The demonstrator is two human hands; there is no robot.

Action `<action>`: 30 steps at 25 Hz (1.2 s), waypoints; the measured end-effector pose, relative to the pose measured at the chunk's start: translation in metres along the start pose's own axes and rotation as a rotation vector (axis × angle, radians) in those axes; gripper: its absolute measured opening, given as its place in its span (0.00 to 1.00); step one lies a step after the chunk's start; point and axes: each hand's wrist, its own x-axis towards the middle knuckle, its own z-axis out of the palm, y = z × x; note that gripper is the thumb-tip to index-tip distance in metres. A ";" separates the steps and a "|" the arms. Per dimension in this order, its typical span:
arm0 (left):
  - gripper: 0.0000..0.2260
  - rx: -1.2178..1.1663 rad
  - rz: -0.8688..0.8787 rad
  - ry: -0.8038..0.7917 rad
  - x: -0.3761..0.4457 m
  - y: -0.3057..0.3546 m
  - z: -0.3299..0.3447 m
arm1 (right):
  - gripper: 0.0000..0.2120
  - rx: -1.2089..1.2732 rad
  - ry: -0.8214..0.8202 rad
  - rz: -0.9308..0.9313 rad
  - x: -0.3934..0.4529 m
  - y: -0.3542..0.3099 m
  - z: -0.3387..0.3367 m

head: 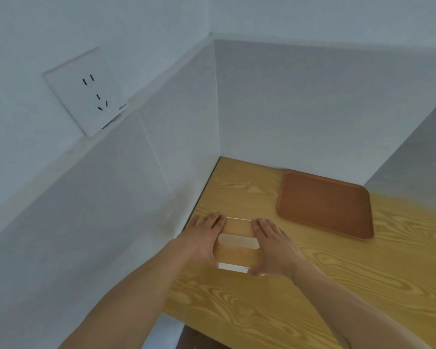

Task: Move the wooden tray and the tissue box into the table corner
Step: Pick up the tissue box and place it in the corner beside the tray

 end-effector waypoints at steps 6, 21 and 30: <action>0.59 0.016 -0.028 -0.062 0.072 -0.013 -0.011 | 0.65 0.015 -0.026 0.011 0.058 0.037 -0.001; 0.61 0.004 -0.003 -0.127 0.140 -0.065 -0.015 | 0.66 0.023 -0.050 0.111 0.128 0.035 0.007; 0.47 -0.102 -0.055 0.117 0.067 -0.036 0.051 | 0.50 -0.051 0.098 -0.010 0.049 0.015 0.047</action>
